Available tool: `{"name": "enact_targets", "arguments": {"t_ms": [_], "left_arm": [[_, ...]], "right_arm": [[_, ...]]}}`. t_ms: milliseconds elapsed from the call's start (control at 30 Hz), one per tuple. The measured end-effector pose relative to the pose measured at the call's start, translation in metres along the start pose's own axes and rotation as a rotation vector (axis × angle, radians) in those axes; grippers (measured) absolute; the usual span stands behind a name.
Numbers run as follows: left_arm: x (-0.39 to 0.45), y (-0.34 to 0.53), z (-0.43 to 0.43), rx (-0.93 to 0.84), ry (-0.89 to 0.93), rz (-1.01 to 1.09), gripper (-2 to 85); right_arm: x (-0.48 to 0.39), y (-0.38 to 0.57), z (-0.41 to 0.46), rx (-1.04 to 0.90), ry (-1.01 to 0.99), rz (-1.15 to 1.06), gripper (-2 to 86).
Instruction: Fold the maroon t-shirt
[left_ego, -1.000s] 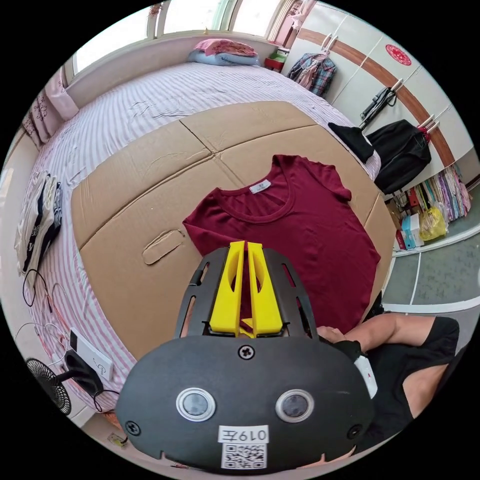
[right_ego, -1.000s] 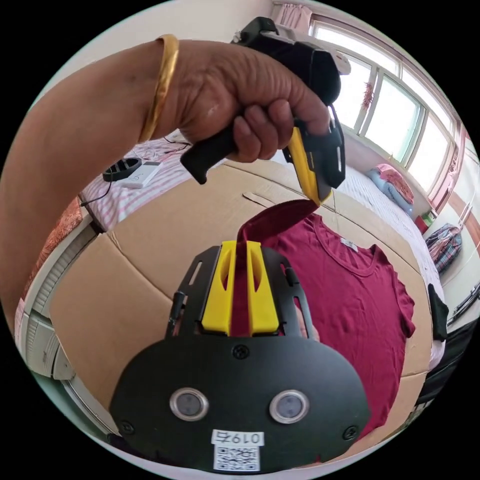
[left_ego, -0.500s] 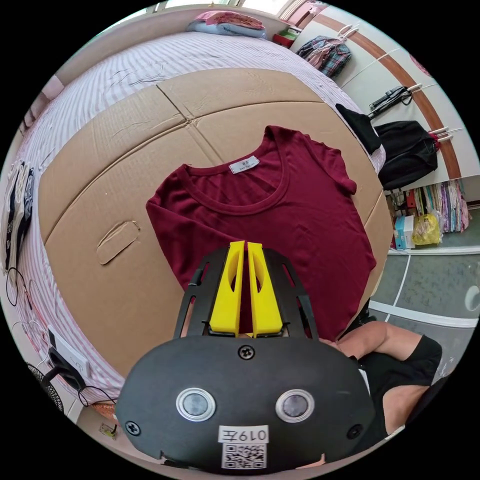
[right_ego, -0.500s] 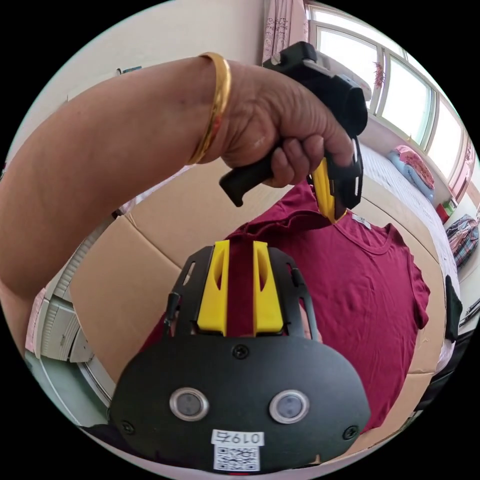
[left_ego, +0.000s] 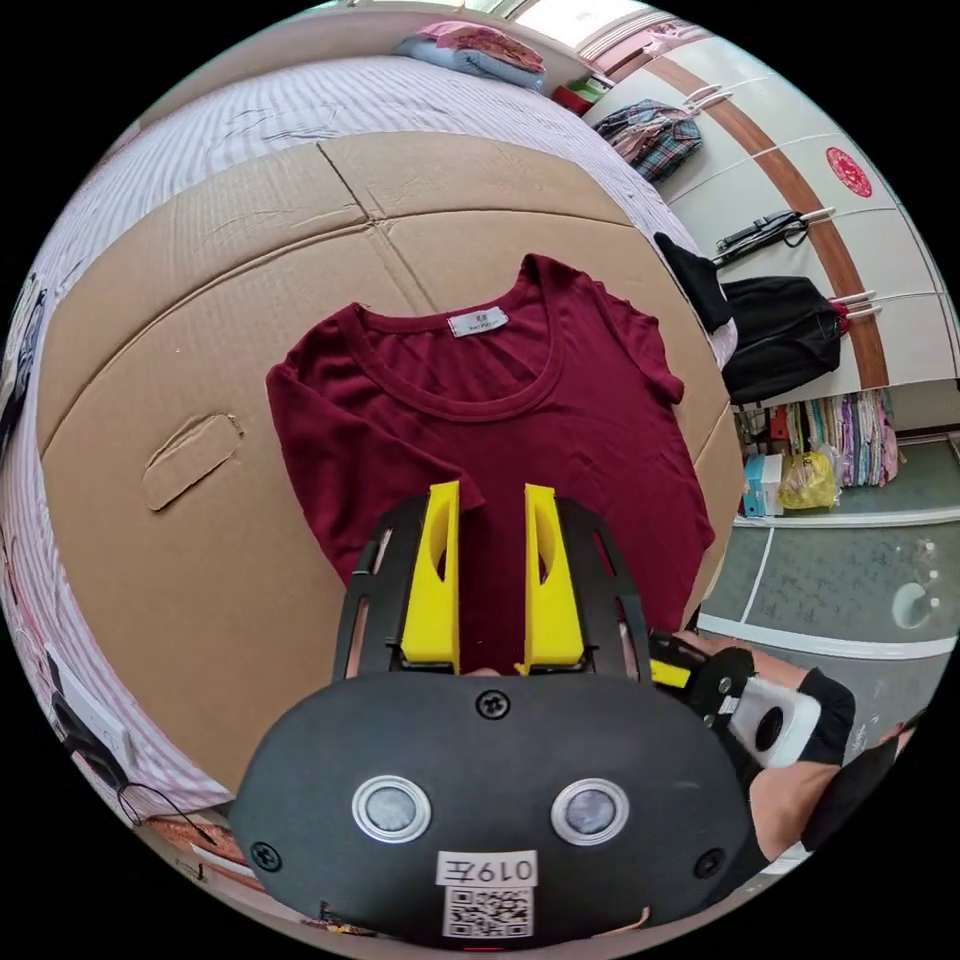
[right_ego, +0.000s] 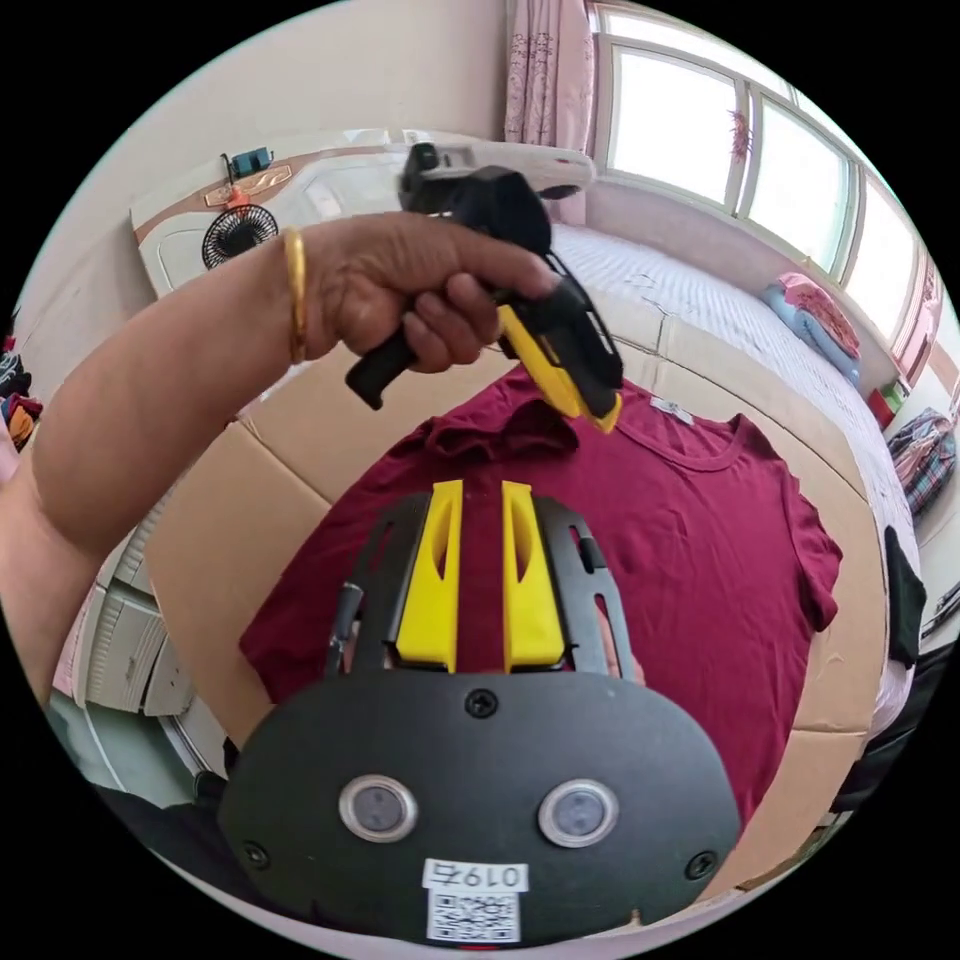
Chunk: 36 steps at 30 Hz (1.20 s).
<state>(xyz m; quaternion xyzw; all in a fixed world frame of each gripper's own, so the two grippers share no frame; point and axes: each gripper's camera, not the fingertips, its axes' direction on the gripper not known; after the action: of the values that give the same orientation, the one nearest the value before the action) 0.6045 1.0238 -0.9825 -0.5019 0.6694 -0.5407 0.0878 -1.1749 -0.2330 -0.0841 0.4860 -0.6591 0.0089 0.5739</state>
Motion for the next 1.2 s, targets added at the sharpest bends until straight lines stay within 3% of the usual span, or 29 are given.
{"name": "enact_targets", "arguments": {"t_ms": [133, 267, 333, 400, 500, 767, 1000, 1200], "left_arm": [[0.02, 0.047, -0.025, 0.14, 0.106, 0.034, 8.1], [0.058, 0.114, -0.042, 0.274, 0.147, 0.094, 7.5], [0.086, 0.153, -0.047, 0.346, 0.034, 0.143, 7.0], [0.131, 0.206, -0.041, 0.41, -0.241, 0.179, 6.7], [0.189, 0.264, -0.016, 0.458, -0.501, 0.219, 7.0], [0.323, 0.344, 0.057, 0.454, -1.055, 0.441, 7.2], [0.373, 0.362, 0.084, 0.335, -1.113, 0.471, 6.7], [0.41, 0.377, 0.085, 0.345, -1.073, 0.455, 6.5]], "right_arm": [[0.06, -0.012, -0.024, 0.033, -0.016, 0.037, 6.9], [0.083, -0.031, -0.025, 0.027, 0.035, -0.17, 7.5], [0.088, -0.039, -0.019, -0.021, 0.067, -0.223, 7.8], [0.091, -0.043, -0.016, -0.021, 0.073, -0.279, 8.3], [0.092, -0.044, -0.011, -0.02, 0.083, -0.376, 8.3], [0.087, -0.047, -0.009, -0.01, 0.128, -0.522, 6.4], [0.083, -0.051, -0.009, -0.032, 0.181, -0.581, 2.5], [0.087, -0.057, -0.022, 0.03, 0.22, -0.562, -0.8]]}}
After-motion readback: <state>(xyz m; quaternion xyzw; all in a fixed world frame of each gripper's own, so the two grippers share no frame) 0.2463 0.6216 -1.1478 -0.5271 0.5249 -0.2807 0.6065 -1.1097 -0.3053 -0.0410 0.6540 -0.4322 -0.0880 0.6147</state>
